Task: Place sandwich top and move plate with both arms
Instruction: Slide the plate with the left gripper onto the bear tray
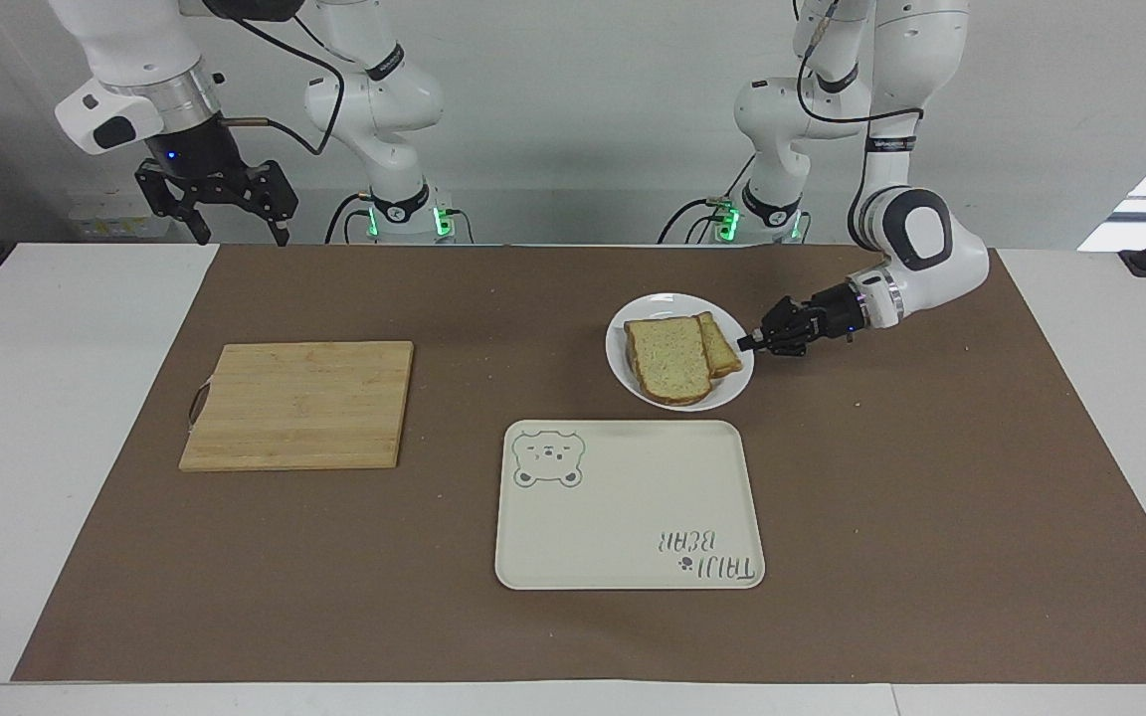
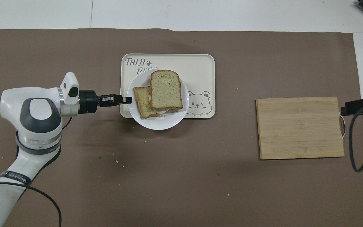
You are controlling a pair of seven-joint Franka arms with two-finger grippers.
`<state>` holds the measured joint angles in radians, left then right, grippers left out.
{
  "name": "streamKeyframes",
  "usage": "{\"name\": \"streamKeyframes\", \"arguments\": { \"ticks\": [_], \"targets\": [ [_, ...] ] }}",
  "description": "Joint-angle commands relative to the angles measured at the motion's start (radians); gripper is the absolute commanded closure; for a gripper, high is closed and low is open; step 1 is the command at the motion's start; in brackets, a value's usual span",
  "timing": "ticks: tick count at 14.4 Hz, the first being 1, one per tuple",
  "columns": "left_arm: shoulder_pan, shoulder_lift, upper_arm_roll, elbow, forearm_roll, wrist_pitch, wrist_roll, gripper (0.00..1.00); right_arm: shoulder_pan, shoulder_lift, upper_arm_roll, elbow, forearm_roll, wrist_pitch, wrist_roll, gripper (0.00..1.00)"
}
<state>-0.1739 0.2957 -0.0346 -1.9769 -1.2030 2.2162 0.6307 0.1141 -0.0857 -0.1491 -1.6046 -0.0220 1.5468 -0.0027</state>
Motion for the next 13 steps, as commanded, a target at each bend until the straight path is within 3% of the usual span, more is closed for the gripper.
{"name": "streamKeyframes", "arguments": {
  "ticks": [1,3,5,8,9,10,11,12,13],
  "targets": [
    [0.004,0.146,-0.027,0.197,0.046,0.031,-0.058,1.0,-0.008,-0.02,0.003,-0.021,-0.01,-0.004,-0.026,0.0],
    [0.016,0.209,-0.027,0.271,0.054,0.025,-0.06,1.0,-0.008,-0.02,0.003,-0.021,-0.01,-0.005,-0.026,0.0],
    [0.013,0.243,-0.028,0.28,0.123,0.025,-0.058,1.0,-0.008,-0.02,0.003,-0.021,-0.01,-0.005,-0.026,0.0],
    [0.002,0.247,-0.025,0.279,0.161,0.037,-0.051,1.0,-0.008,-0.02,0.002,-0.021,-0.01,-0.005,-0.026,0.0],
    [-0.005,0.246,-0.024,0.277,0.189,0.03,-0.057,0.93,-0.008,-0.02,0.002,-0.021,-0.01,-0.005,-0.028,0.0],
    [0.002,0.243,-0.024,0.273,0.197,0.023,-0.058,0.76,-0.008,-0.022,0.002,-0.021,-0.01,-0.005,-0.027,0.0],
    [0.007,0.234,-0.021,0.274,0.206,0.036,-0.055,0.3,-0.008,-0.022,0.002,-0.021,-0.01,-0.005,-0.026,0.0],
    [0.005,0.208,-0.016,0.271,0.242,0.036,-0.058,0.1,-0.008,-0.022,0.0,-0.021,-0.01,-0.005,-0.026,0.0],
    [0.005,0.166,-0.005,0.253,0.296,0.028,-0.087,0.09,-0.008,-0.022,0.0,-0.021,-0.01,-0.005,-0.026,0.0]
  ]
}}
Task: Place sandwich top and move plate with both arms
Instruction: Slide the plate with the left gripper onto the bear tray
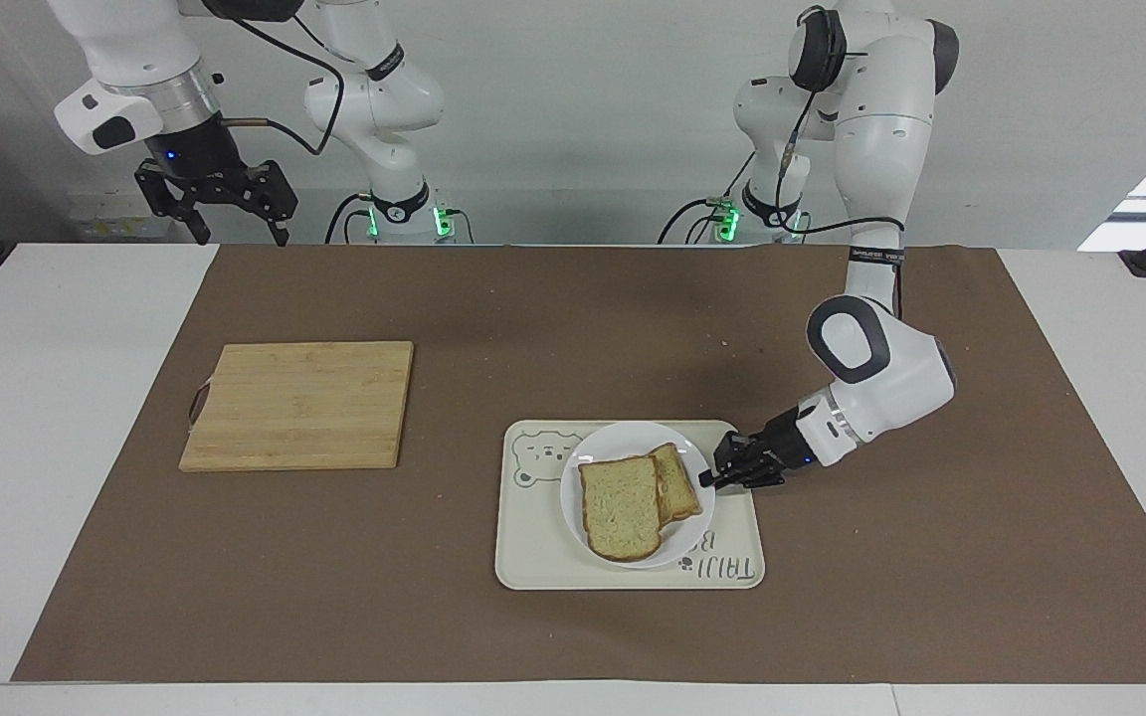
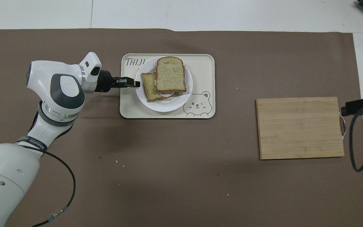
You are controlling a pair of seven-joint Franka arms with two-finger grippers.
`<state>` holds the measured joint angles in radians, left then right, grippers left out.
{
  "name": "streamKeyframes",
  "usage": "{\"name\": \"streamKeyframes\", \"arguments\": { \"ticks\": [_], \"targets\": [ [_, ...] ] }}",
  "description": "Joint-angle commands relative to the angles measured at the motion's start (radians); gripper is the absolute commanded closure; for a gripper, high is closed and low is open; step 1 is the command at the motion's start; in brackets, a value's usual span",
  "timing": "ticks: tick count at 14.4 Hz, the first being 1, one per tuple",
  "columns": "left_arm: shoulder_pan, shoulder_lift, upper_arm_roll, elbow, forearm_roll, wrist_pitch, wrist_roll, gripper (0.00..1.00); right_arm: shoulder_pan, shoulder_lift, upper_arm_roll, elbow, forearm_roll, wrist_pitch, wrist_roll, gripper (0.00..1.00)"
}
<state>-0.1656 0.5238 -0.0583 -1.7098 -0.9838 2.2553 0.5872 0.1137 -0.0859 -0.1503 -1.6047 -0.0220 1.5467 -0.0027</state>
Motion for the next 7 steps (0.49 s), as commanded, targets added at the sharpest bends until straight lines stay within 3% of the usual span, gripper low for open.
{"name": "streamKeyframes", "arguments": {
  "ticks": [1,3,7],
  "targets": [
    [0.001,-0.1,0.026,-0.036,0.126,-0.014,-0.097,0.02,-0.008,-0.021,0.001,-0.021,-0.01,-0.005,-0.028,0.0],
    [0.0,-0.151,0.032,-0.042,0.245,-0.026,-0.17,0.0,-0.008,-0.021,0.001,-0.021,-0.01,-0.005,-0.026,0.0],
    [0.012,-0.28,0.057,-0.036,0.518,-0.207,-0.26,0.0,-0.008,-0.021,0.001,-0.021,-0.01,-0.005,-0.026,0.0]
  ]
}}
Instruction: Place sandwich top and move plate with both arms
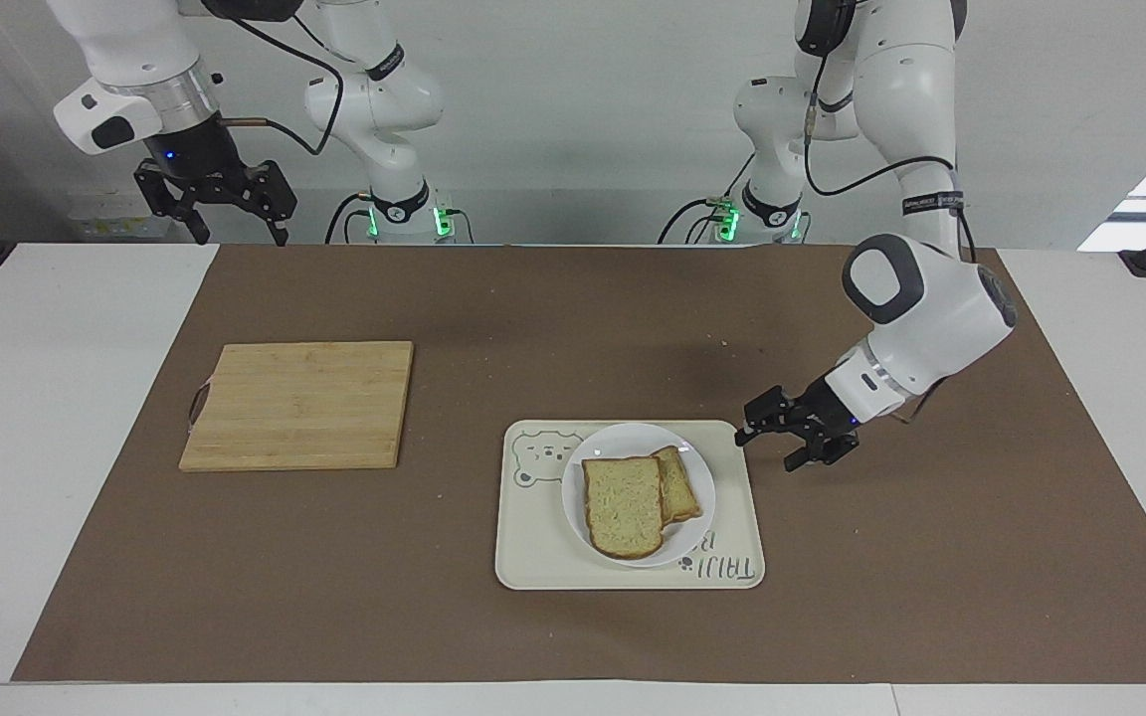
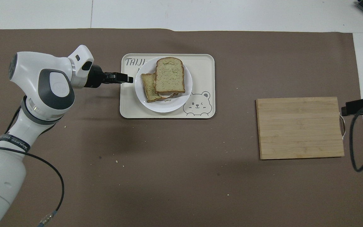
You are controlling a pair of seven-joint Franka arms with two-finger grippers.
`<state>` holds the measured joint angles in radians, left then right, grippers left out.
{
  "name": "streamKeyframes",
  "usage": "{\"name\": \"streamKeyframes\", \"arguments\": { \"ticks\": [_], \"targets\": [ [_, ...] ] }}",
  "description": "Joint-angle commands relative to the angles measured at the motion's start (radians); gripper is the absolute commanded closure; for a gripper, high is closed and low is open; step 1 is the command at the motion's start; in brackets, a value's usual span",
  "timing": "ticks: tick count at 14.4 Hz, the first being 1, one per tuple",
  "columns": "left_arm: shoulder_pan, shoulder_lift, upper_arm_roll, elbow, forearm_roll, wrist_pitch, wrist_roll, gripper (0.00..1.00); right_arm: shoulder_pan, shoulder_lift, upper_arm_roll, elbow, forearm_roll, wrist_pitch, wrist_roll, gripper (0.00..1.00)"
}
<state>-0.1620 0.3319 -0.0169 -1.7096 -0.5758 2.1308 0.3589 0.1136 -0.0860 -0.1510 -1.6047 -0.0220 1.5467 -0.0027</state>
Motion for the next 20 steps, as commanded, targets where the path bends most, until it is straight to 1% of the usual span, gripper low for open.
{"name": "streamKeyframes", "arguments": {
  "ticks": [1,3,5,8,9,11,12,14,15,16,20],
  "targets": [
    [0.009,-0.12,0.028,-0.031,0.178,-0.135,-0.038,0.0,-0.008,-0.021,0.002,-0.021,-0.01,-0.005,-0.026,0.0],
    [0.009,-0.178,0.051,-0.006,0.301,-0.222,-0.04,0.0,-0.008,-0.021,0.002,-0.021,-0.01,-0.005,-0.026,0.0],
    [0.009,-0.206,0.116,0.065,0.375,-0.332,-0.04,0.0,-0.008,-0.021,0.002,-0.021,-0.01,-0.005,-0.028,0.0],
    [0.009,-0.206,0.181,0.24,0.448,-0.584,-0.041,0.0,-0.008,-0.021,0.001,-0.021,-0.01,-0.005,-0.028,0.0],
    [0.01,-0.206,0.205,0.283,0.459,-0.642,-0.041,0.0,-0.009,-0.021,0.001,-0.021,-0.01,-0.005,-0.028,0.0],
    [0.009,-0.22,0.254,0.359,0.461,-0.721,-0.041,0.0,-0.008,-0.021,0.001,-0.021,-0.01,-0.005,-0.028,0.0],
    [0.009,-0.229,0.259,0.396,0.461,-0.758,-0.043,0.0,-0.008,-0.021,0.001,-0.021,-0.01,-0.005,-0.028,0.0],
    [0.01,-0.231,0.259,0.468,0.473,-0.795,-0.101,0.0,-0.009,-0.021,0.001,-0.021,-0.01,-0.005,-0.027,0.0],
    [0.009,-0.229,0.259,0.479,0.475,-0.793,-0.132,0.0,-0.009,-0.021,0.001,-0.021,-0.01,-0.005,-0.028,0.0],
    [0.007,-0.231,0.258,0.478,0.481,-0.796,-0.146,0.0,-0.009,-0.021,0.001,-0.021,-0.01,-0.007,-0.028,0.0],
    [0.009,-0.299,0.255,0.446,0.527,-0.795,-0.143,0.0,-0.009,-0.021,-0.001,-0.021,-0.01,-0.005,-0.028,0.0]
  ]
}}
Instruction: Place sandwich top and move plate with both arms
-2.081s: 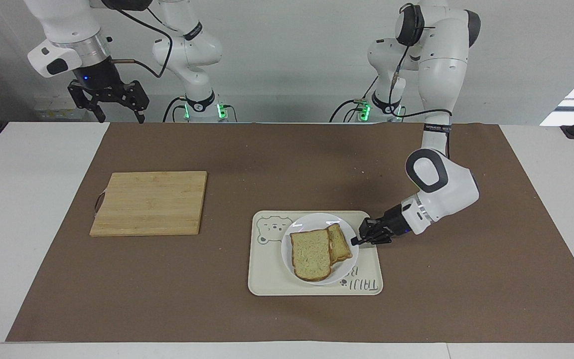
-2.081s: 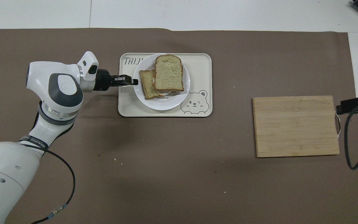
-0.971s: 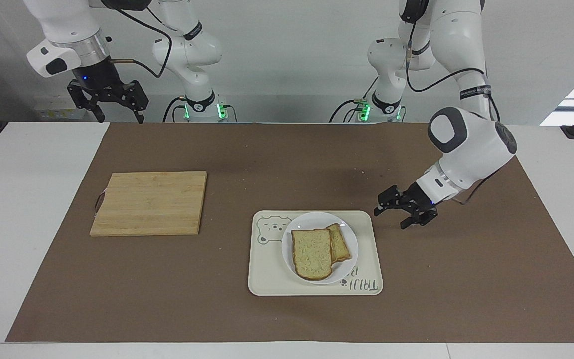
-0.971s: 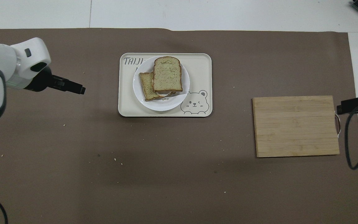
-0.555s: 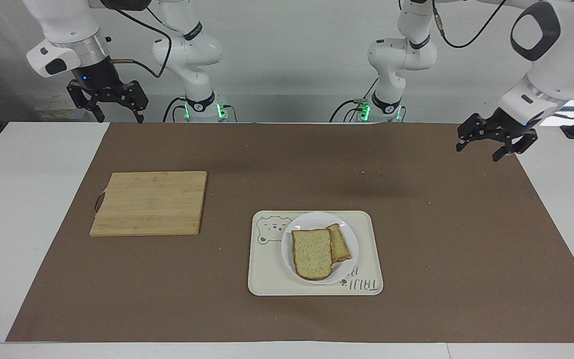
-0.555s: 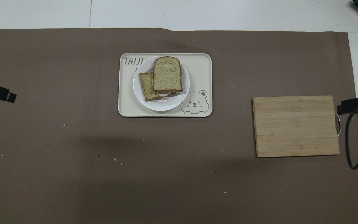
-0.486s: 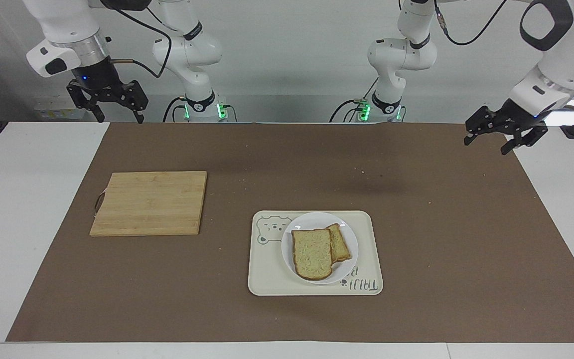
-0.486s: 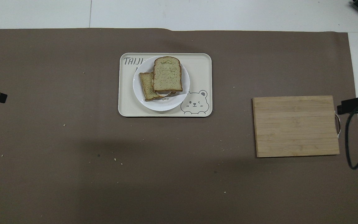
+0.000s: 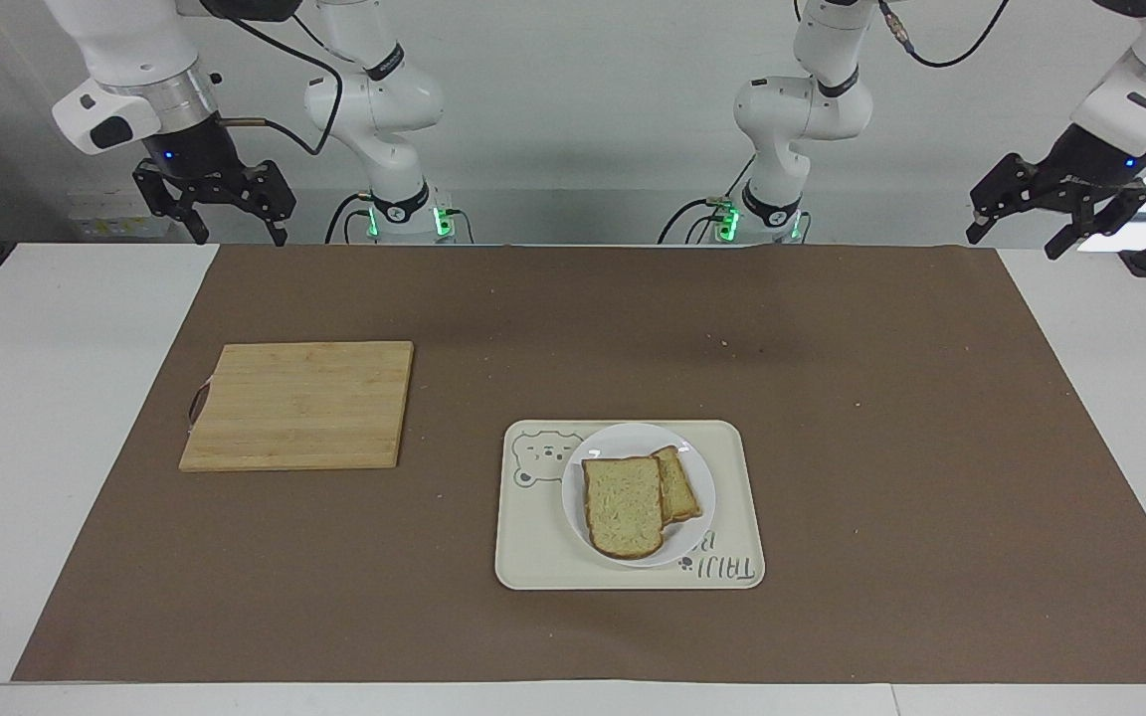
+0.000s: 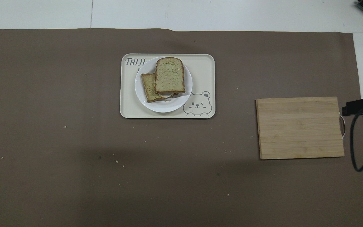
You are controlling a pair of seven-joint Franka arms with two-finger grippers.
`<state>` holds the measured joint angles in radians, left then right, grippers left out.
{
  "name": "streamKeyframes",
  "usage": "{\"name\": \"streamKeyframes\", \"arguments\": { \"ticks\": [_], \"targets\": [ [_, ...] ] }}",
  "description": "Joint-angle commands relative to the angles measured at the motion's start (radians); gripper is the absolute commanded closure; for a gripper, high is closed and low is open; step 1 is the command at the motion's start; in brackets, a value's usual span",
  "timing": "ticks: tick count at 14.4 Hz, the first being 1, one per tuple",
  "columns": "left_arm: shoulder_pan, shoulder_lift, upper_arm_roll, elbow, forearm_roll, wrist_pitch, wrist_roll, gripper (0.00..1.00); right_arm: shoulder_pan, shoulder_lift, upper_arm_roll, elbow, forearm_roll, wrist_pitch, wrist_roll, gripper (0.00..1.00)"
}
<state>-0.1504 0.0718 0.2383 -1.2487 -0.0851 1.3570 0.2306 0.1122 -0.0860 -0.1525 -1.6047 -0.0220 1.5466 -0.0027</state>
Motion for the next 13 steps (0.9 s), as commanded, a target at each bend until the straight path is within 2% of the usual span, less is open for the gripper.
{"name": "streamKeyframes", "arguments": {
  "ticks": [1,9,11,13],
  "targets": [
    [-0.003,-0.052,0.003,-0.035,0.044,-0.019,-0.01,0.0,-0.008,-0.021,0.001,-0.021,-0.01,-0.005,-0.028,0.0],
    [-0.024,-0.101,-0.008,-0.072,0.064,-0.087,-0.016,0.0,-0.008,-0.021,0.001,-0.021,-0.01,-0.007,-0.028,0.0],
    [0.024,-0.102,-0.04,-0.072,0.064,-0.09,-0.014,0.0,-0.008,-0.021,0.001,-0.021,-0.01,-0.007,-0.028,0.0],
    [0.118,-0.103,-0.143,-0.072,0.064,-0.09,-0.013,0.0,-0.008,-0.021,0.001,-0.021,-0.01,-0.007,-0.028,0.0]
  ]
}}
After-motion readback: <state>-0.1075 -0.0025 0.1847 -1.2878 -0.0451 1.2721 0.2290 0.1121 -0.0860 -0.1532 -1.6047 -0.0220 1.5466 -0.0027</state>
